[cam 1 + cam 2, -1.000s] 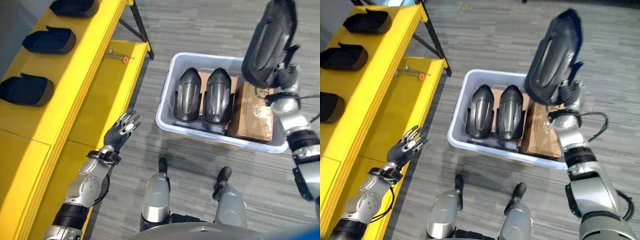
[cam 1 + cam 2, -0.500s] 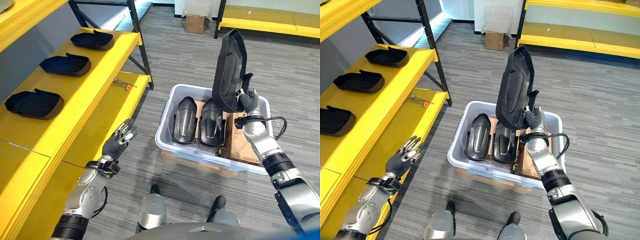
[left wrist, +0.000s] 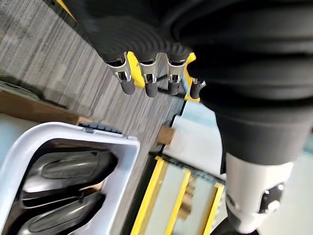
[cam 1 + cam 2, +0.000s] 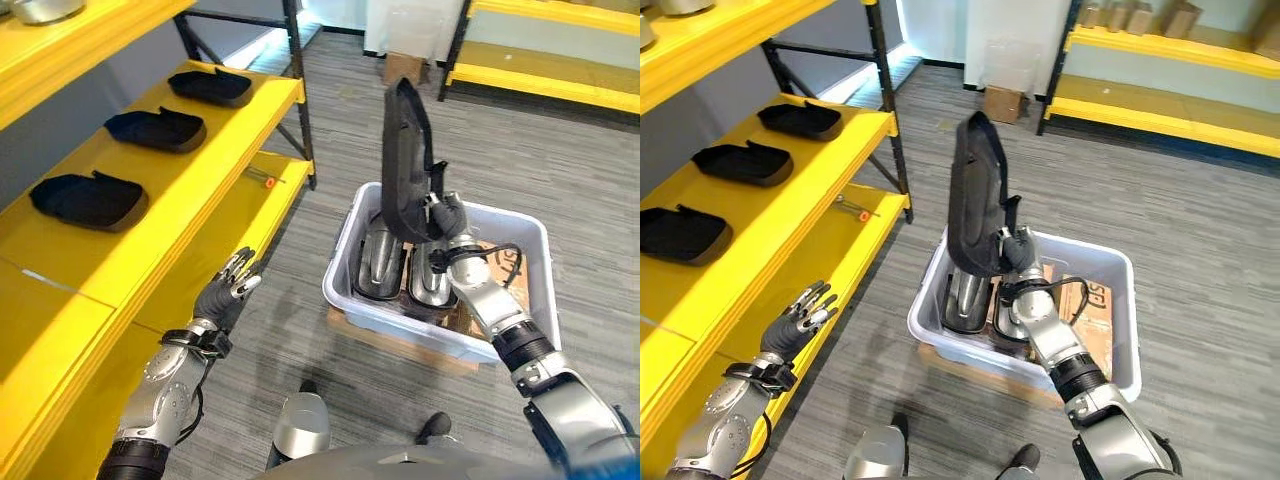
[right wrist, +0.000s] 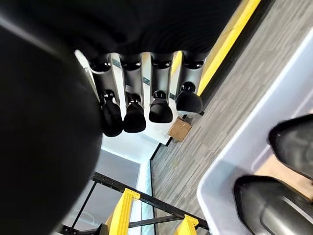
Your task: Move parts from the plastic box to the shelf.
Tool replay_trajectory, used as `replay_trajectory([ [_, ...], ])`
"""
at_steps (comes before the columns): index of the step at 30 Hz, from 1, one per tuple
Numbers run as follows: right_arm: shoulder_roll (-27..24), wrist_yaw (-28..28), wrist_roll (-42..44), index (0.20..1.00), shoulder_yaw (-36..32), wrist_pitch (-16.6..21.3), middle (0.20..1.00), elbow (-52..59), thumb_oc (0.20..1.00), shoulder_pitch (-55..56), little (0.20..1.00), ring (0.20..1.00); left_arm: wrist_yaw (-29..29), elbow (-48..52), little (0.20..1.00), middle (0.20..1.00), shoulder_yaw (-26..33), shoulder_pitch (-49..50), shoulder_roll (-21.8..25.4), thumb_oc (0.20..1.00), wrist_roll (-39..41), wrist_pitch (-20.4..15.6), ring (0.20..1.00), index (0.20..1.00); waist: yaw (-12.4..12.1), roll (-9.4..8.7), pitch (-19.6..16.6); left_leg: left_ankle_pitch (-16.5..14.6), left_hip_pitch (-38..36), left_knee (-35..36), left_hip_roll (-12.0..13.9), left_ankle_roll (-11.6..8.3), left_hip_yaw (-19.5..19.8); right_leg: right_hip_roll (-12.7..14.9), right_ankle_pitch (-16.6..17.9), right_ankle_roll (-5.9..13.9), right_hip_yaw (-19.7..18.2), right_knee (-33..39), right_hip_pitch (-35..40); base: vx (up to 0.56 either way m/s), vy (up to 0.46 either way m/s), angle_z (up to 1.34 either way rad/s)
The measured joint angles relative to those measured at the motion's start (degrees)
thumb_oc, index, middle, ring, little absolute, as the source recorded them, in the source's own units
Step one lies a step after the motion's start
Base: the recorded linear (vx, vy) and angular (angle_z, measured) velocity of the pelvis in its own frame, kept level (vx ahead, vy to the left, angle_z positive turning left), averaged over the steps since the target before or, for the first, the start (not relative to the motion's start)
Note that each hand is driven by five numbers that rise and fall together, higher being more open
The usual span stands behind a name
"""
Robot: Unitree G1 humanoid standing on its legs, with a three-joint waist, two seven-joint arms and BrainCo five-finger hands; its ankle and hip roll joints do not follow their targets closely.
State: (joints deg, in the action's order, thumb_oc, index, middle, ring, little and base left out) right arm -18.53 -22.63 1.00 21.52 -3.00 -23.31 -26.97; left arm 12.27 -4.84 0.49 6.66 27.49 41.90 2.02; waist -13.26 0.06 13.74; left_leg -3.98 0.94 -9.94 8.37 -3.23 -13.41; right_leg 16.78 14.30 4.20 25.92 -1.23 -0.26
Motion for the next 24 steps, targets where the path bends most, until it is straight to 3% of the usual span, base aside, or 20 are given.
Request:
replay_trajectory([
  [1, -0.4, 0.0, 0.0, 0.200, 0.3, -0.2, 0.200, 0.0, 0.200, 0.2, 0.200, 0.200, -0.2, 0.0, 1.000, 1.000, 0.0, -0.7, 0.0, 1.000, 0.0, 0.0, 1.000, 1.000, 0.2, 0.24, 0.1, 0.1, 0.1, 0.0, 0.3, 0.14, 0.5, -1.3, -5.4, 0.68, -0.4, -4.4, -0.5, 0.02, 0.004, 0.04],
  [2, -0.7, 0.0, 0.0, 0.200, 0.5, -0.4, 0.200, 0.0, 0.200, 0.3, 0.200, 0.200, -0.2, 0.2, 1.000, 1.000, 0.1, -1.6, 0.1, 1.000, 0.0, -0.1, 1.000, 1.000, 0.4, 0.52, 0.2, 0.8, -0.1, 0.7, 0.0, 0.00, 2.1, -4.7, -11.9, 1.60, -2.9, -8.0, -0.4, 0.03, -0.019, 0.43],
  [3, -0.8, 0.0, 0.0, 0.200, 0.5, -0.4, 0.200, 0.1, 0.200, 0.5, 0.200, 0.200, -0.2, 0.3, 1.000, 1.000, -0.1, -2.3, 0.3, 1.000, 0.0, -0.1, 1.000, 1.000, 1.6, 0.17, 0.0, 2.6, 0.1, 2.6, -0.2, -0.01, 4.3, -9.5, -17.9, -1.85, -6.7, -8.0, 1.2, 0.06, -0.055, 0.75],
  [5, -2.6, 0.0, 0.0, 0.200, 0.2, -0.3, 0.200, 0.1, 0.200, 0.6, 0.200, 0.200, 0.0, 0.2, 1.000, 1.000, -1.5, -1.5, -0.3, 1.000, -0.1, 0.4, 1.000, 1.000, 2.8, 1.07, 0.0, 5.3, -0.8, 6.5, -1.3, 0.10, 6.2, -11.4, -17.1, -1.47, -8.7, -5.0, 2.9, 0.13, -0.089, 0.76],
  [7, -4.8, -0.1, 0.0, 0.200, -0.8, -0.2, 0.200, 1.2, 0.200, 3.4, 0.200, 0.200, 0.8, 0.2, 1.000, 1.000, -2.9, -1.3, -1.7, 1.000, -0.4, 0.3, 1.000, 1.000, 4.6, 2.22, -0.2, 7.8, -0.7, 8.4, -2.0, 0.51, 11.0, -15.9, -18.0, -2.02, -17.5, -2.2, 5.2, 0.14, -0.087, 1.12],
  [8, -5.5, 0.0, -0.1, 0.200, -1.1, -0.2, 0.200, 1.7, 0.200, 5.6, 0.200, 0.200, 1.3, 0.8, 1.000, 1.000, -3.7, -0.5, -2.6, 1.000, -0.4, 0.4, 1.000, 1.000, 5.0, 2.14, -0.3, 8.2, -1.8, 9.9, -2.4, -0.18, 12.5, -16.1, -18.2, -3.03, -19.3, -1.1, 6.1, 0.10, -0.074, 0.93],
  [10, -5.4, 0.6, -0.4, 0.200, -0.9, -0.2, 0.200, 2.2, 0.200, 7.3, 0.200, 0.200, 2.5, 2.8, 1.000, 1.000, -4.1, 2.4, -2.6, 1.000, -0.4, 0.9, 1.000, 1.000, 3.4, 2.64, -0.6, 8.3, -3.6, 11.8, -2.2, -0.30, 12.4, -16.3, -18.5, -3.60, -19.4, -1.3, 6.5, 0.08, -0.070, 0.03],
  [13, -5.1, 1.2, -1.6, 0.200, -0.5, 0.3, 0.200, 2.3, 0.200, 8.2, 0.200, 0.200, 2.9, 2.9, 1.000, 1.000, -4.2, 2.5, -2.7, 1.000, -0.4, 1.3, 1.000, 1.000, 3.5, 3.83, -1.3, 8.4, -3.6, 12.0, -2.4, -0.18, 12.5, -16.3, -18.9, -3.50, -19.1, -1.3, 6.7, 0.03, -0.085, -0.02],
  [17, -5.0, 1.5, -2.5, 0.200, -0.4, 1.6, 0.200, 2.4, 0.200, 8.2, 0.200, 0.200, 3.0, 2.9, 1.000, 1.000, -4.5, 2.0, -3.1, 1.000, -0.5, 1.5, 1.000, 1.000, 4.0, 4.06, -1.5, 9.2, -3.4, 12.4, -3.4, -0.29, 13.1, -15.8, -18.5, -3.18, -18.8, -0.1, 7.8, 0.03, -0.074, 0.14],
  [20, -5.0, 1.3, -3.6, 0.200, -0.5, 1.6, 0.200, 4.5, 0.200, 9.2, 0.200, 0.200, 5.1, 2.5, 1.000, 1.000, -4.6, 1.1, -3.8, 1.000, -1.0, 1.9, 1.000, 1.000, 4.4, 4.16, -1.4, 10.8, -2.5, 12.2, -5.3, -0.06, 12.7, -14.6, -18.2, -2.58, -15.1, 2.5, 10.9, -0.04, -0.015, 0.75],
  [21, -5.7, 0.2, -3.6, 0.200, -0.8, 1.5, 0.200, 4.9, 0.200, 9.5, 0.200, 0.200, 6.7, 2.6, 1.000, 1.000, -4.9, -0.6, -4.7, 1.000, -1.6, 2.3, 1.000, 1.000, 6.0, 3.80, -1.5, 12.9, -1.0, 12.2, -6.3, -0.58, 7.9, -13.4, -18.8, -2.62, -11.7, 3.4, 12.1, -0.10, 0.032, 2.01],
  [22, -6.9, -0.4, -3.9, 0.200, -0.6, 1.5, 0.200, 6.0, 0.200, 9.3, 0.200, 0.200, 8.9, 2.0, 1.000, 1.000, -5.2, -3.0, -5.6, 1.000, -2.1, 2.6, 1.000, 1.000, 5.8, 6.59, -1.6, 9.6, -1.2, 15.5, -5.1, 2.41, -0.5, -15.0, -18.7, -3.14, -6.7, 2.1, 13.2, -0.11, 0.110, 2.36],
  [23, -6.9, -0.4, -4.7, 0.200, -0.6, 1.3, 0.200, 6.0, 0.200, 9.3, 0.200, 0.200, 9.4, 1.7, 1.000, 1.000, -5.6, -3.9, -5.9, 1.000, -2.1, 2.7, 1.000, 1.000, 6.4, 5.54, -1.5, 2.0, -1.3, 13.9, -3.8, -1.45, -6.2, -12.6, -18.0, -4.36, -5.1, -0.1, 12.1, -0.03, 0.159, 2.00],
  [24, -6.2, -0.3, -4.9, 0.200, -0.4, 1.7, 0.200, 5.2, 0.200, 7.7, 0.200, 0.200, 10.6, 2.2, 1.000, 1.000, -5.9, -4.2, -3.6, 1.000, -2.1, 2.3, 1.000, 1.000, 6.5, 2.23, -1.4, 1.6, 0.6, 7.4, -2.8, -0.37, -12.8, -9.0, -19.9, -5.36, -6.9, -0.4, 11.8, 0.07, 0.247, 1.16],
])
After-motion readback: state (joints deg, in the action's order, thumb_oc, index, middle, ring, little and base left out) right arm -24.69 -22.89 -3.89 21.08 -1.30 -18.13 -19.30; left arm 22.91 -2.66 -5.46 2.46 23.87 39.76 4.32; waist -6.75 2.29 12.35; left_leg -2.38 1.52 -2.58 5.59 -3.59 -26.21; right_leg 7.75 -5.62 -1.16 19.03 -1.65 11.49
